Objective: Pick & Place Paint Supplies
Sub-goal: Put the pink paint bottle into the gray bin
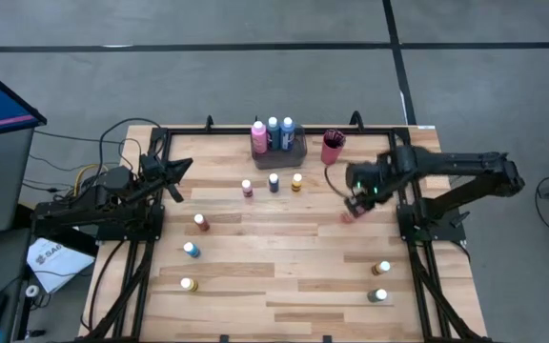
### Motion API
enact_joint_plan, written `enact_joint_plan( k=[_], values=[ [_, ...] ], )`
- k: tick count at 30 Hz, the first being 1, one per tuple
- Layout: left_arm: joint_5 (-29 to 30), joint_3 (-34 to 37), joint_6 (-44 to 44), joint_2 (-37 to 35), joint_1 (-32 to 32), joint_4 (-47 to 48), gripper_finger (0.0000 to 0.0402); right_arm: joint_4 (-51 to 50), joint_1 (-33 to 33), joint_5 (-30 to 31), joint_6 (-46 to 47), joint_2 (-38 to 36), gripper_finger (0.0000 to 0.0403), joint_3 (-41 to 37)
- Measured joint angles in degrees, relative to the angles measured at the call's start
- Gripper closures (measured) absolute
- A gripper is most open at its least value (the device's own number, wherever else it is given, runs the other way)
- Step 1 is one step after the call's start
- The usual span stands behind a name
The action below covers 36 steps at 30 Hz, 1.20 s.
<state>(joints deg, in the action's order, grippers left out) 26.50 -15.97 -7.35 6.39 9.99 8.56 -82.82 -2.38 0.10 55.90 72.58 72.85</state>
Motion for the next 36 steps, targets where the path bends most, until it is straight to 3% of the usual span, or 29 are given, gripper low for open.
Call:
enact_joint_plan(
  k=[7,14,26,36],
  values=[
    [0.00,0.00,0.00,0.00,0.01,0.00,0.0399,7.45,-13.76,1.44,-10.89,1.12,0.0295,6.29],
    [0.00,0.00,1.07,0.00,-0.01,0.00,0.0399,8.69,-22.37,1.43,-23.26,12.20,0.0295,19.98],
    [0.00,0.00,1.07,0.00,-0.01,0.00,0.0399,2.29,-27.57,1.29,-37.53,37.39,0.0295,50.19],
    [0.00,0.00,1.07,0.00,0.01,0.00,0.0399,-2.09,-28.43,3.25,-42.71,47.79,0.0295,56.75]
  ],
)
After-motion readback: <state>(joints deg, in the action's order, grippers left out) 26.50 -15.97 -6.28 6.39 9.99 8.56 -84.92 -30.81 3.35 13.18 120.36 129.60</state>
